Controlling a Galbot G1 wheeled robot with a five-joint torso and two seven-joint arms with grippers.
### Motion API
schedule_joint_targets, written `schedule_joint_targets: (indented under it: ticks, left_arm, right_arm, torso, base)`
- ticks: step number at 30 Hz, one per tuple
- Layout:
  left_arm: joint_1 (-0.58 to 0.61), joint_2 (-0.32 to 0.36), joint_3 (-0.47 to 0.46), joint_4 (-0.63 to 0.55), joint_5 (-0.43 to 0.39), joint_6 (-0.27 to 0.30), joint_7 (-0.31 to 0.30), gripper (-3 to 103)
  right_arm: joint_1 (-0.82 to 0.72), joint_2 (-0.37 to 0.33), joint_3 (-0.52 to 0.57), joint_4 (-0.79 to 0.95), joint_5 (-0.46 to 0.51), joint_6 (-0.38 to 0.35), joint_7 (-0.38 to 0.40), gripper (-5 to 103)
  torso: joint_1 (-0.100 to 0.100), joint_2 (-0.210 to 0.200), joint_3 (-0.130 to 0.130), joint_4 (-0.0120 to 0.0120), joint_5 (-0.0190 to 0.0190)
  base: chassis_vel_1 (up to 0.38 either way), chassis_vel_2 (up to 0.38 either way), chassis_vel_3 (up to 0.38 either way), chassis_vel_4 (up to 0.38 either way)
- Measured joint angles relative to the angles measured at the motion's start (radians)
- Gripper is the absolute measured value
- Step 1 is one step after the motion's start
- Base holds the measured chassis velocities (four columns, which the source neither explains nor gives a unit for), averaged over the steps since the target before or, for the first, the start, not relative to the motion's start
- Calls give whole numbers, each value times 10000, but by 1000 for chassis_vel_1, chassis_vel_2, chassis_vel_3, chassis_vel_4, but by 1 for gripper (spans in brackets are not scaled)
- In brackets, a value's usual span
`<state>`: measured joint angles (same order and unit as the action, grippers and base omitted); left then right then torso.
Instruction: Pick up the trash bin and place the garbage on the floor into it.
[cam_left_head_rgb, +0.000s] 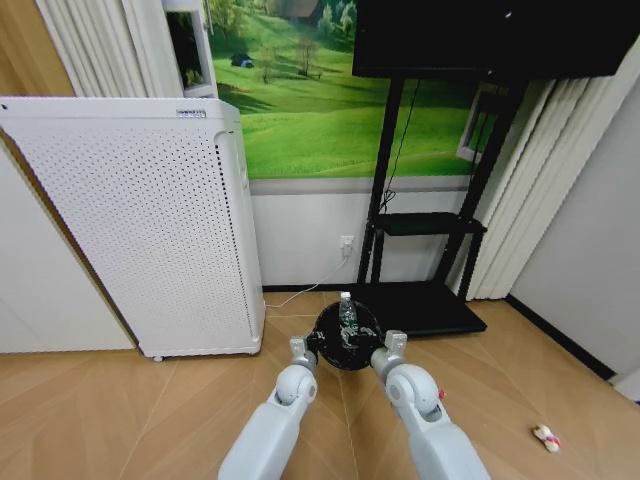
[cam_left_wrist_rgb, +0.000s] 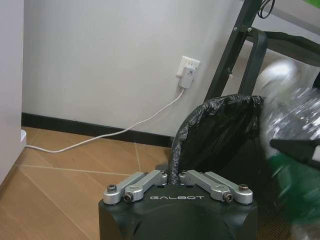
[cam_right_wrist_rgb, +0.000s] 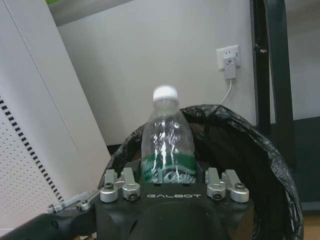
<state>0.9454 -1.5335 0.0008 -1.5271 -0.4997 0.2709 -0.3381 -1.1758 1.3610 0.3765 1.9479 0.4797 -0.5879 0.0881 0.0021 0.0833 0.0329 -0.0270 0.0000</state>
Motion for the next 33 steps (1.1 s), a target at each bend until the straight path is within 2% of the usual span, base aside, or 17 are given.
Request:
schedule_joint_targets:
  ticks: [3,5,6,7,8,10,13,15,18,20,21,22,23,33]
  left_arm:
    - [23,25,-14,-49,-4,0,15,4]
    - [29,31,-18,-57,-7,1,19,4]
    - [33,36,-20,-64,-8,1,24,4]
    - [36,40,-22,-71,-8,2,25,4]
    - [36,40,-22,-71,-8,2,25,4]
    - [53,88,-63,-120,-5,4,49,4]
    - [134,468,-265,-481,209,7,116,4]
    - [310,1073,-626,-995,687,2,453,4]
    - [395,1301,-807,-1199,824,1,610,4]
    - [668,1820,-1307,-1760,957,-1,972,4]
    - [668,1820,-1307,-1760,957,-1,972,4]
    - [794,2001,-1467,-1948,961,-3,1093,4]
    - [874,2070,-1529,-2049,987,-7,1166,4]
    - [1369,2101,-1641,-2518,1369,-93,1446,4]
  right_arm:
    - [-21,8,-13,-51,-49,45,-47,68]
    - [-23,11,-15,-60,-51,54,-54,68]
    - [-24,11,-15,-65,-53,58,-59,79]
    - [-24,11,-15,-68,-54,60,-62,85]
    - [-24,11,-15,-68,-54,60,-62,85]
    - [-27,32,74,-62,-106,193,-72,95]
    - [-282,86,657,484,-116,469,186,100]
    - [-631,65,1096,787,-142,705,576,100]
    - [-751,64,1245,798,-184,812,711,100]
    - [-963,83,1715,603,-368,966,966,100]
    - [-963,83,1715,603,-368,966,966,100]
    - [-962,97,1968,281,-708,1028,998,100]
    - [-923,99,2104,90,-885,1066,969,100]
    - [-774,114,2236,-286,-892,1029,723,100]
  torso:
    - [-1,0,0,0,-1]
    - [0,0,0,0,-1]
    - [0,0,0,0,-1]
    - [0,0,0,0,-1]
    - [0,0,0,0,-1]
    - [0,0,0,0,-1]
    - [-1,0,0,-2,-4]
    - [0,0,-1,-2,-4]
    - [-1,0,-1,-1,-2]
    - [-1,1,-2,3,-1]
    - [-1,1,-2,3,-1]
    - [-1,0,-2,4,-1]
    - [-1,0,-2,-2,-1]
    - [-2,0,-1,1,-1]
  base:
    - [0,0,0,0]
    - [0,0,0,0]
    - [0,0,0,0]
    - [0,0,0,0]
    - [0,0,0,0]
    - [0,0,0,0]
    - [0,0,0,0]
    - [0,0,0,0]
    - [0,0,0,0]
    - [0,0,0,0]
    - [0,0,0,0]
    - [0,0,0,0]
    - [0,0,0,0]
    - [-19,-16,21,15]
